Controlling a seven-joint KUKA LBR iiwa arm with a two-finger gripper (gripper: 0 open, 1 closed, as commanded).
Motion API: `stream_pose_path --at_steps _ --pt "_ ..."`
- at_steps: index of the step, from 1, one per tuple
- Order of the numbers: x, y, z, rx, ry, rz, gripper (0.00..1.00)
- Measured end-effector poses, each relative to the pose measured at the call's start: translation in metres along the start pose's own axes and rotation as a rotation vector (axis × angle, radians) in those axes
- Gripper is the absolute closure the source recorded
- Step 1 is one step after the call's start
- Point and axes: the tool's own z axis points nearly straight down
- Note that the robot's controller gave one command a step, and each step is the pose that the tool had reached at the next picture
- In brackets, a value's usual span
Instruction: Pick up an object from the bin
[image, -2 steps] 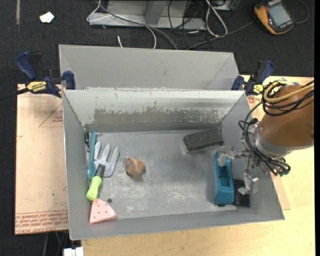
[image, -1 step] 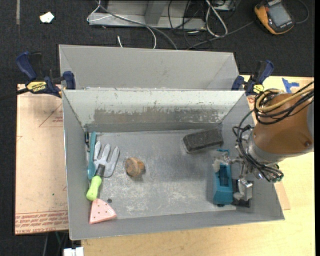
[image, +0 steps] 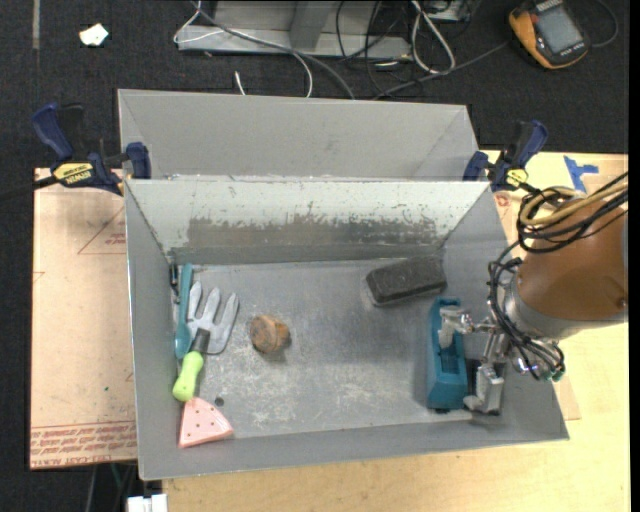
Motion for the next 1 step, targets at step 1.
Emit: stream_pose_path --at_steps 1 --pt "-0.0101 0.0094 0.0156 0.001 0.000 -0.270 0.00"
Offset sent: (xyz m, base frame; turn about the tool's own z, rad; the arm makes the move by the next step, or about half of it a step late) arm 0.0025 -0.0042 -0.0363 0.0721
